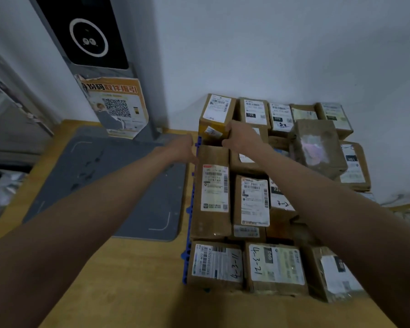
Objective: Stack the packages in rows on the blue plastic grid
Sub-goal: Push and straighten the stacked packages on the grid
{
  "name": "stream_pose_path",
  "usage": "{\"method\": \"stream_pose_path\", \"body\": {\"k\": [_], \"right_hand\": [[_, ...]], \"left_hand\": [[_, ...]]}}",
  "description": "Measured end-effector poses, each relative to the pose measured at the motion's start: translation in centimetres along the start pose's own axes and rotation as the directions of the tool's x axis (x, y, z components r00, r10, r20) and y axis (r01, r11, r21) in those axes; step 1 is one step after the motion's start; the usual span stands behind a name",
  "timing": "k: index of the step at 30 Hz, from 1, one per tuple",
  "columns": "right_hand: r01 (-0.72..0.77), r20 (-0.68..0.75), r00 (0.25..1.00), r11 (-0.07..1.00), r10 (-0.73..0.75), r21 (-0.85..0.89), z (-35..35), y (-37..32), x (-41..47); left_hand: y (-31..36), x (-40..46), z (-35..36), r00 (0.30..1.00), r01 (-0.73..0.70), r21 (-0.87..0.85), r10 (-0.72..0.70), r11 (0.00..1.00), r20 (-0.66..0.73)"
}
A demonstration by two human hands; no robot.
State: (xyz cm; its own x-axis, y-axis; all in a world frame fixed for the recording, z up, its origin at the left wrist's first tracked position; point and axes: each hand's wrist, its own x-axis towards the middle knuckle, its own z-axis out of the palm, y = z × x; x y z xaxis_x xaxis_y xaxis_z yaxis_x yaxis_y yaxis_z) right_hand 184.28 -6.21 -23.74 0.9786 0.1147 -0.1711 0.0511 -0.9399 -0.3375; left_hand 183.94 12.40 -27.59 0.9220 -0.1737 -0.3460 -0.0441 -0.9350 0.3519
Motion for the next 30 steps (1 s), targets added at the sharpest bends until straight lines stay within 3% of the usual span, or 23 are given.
{"method": "stream_pose_path", "body": {"k": [3,11,16,20,24,27,30], "right_hand": [[-0.035,-0.017,0.999,0.999,0.035,-0.01,-0.7,0.5,3.4],[-0.135,-0.006,0.991,0.99,0.135,-0.029,1.0,2.3,11.0],[-0.163,0.012,0.986,0.986,0.164,-0.04,2.9,2.5,13.2],[-0.136,-0.025,0.99,0.991,0.136,0.013,3.3,2.6,14.1],[-0.148,-0.038,0.989,0.986,0.145,-0.075,3.0,2.4,14.1],[-0.098,-0.122,0.99,0.979,0.076,-0.18,3.1,1.0,13.3],[0.062,-0.156,0.985,0.993,-0.077,-0.1,3.6,-0.6,11.7]], "left_hand": [[-0.7,3.3,-1.5,0.997,0.051,-0.07,-0.055,0.996,-0.055],[-0.4,11.0,-2.1,0.999,0.048,-0.338,-0.053,0.94,-0.004],[0.6,13.2,-1.1,0.998,-0.041,-0.336,0.022,0.941,-0.061],[0.3,14.1,-0.2,0.994,-0.034,-0.386,-0.01,0.922,-0.112],[-0.4,13.8,-0.2,0.994,-0.077,-0.378,0.043,0.923,-0.099],[-1.4,12.8,0.2,0.998,0.031,-0.402,-0.048,0.915,-0.031],[-2.7,10.9,2.3,0.977,0.212,-0.38,-0.19,0.9,0.095]]}}
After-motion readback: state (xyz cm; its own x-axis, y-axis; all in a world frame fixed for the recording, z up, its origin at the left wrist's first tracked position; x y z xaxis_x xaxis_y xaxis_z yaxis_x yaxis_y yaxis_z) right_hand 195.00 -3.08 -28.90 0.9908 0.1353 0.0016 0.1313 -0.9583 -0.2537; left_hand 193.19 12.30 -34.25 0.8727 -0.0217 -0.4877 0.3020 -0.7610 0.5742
